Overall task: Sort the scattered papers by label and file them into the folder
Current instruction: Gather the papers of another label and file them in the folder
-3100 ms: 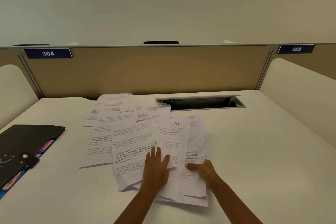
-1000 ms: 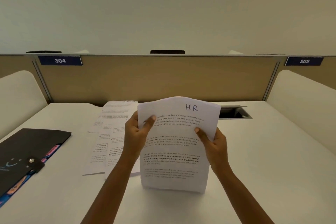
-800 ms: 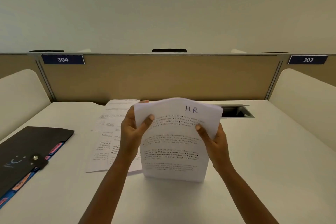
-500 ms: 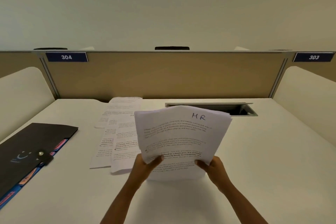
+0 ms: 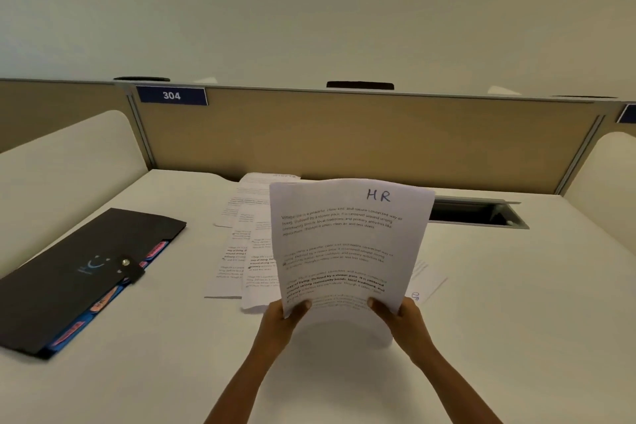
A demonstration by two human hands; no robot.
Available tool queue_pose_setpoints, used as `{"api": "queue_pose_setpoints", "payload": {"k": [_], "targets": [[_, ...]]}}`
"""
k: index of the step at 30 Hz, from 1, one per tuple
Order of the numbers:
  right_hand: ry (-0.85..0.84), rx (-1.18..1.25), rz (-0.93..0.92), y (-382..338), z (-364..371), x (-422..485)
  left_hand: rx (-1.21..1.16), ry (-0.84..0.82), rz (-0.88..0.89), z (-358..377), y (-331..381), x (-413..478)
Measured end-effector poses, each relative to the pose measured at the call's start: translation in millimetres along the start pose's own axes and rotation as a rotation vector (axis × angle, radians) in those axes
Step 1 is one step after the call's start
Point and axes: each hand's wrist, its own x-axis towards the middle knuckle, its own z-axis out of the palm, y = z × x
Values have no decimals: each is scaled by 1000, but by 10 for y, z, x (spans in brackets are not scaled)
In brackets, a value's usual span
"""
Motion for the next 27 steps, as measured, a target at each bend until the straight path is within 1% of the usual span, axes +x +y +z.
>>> {"api": "queue_pose_setpoints", "payload": {"k": [2,5,10,17,20,24,27], "targets": [[2,9,8,-66,65,22,-10,-8,-27,-76,41,-30],[-3,80,42,-224,205,32,-89,-20,-67,-258,129,-73],[-83,243,96,-453,473,70,-256,28,-200,-707,193,-109],[-189,429,217,-523,958,48,-364,-14,-337,-1231,160,-122],[-175,438,249,-534,1144,52,-329,-7,-352,-1425,82,-127],[-145,357,294,-553,1362,69,-199,21,-325,-1645,-30,-142],[-126,368,365,-583,1509,79,-87,29,-305,-1830,-92,-143]]}}
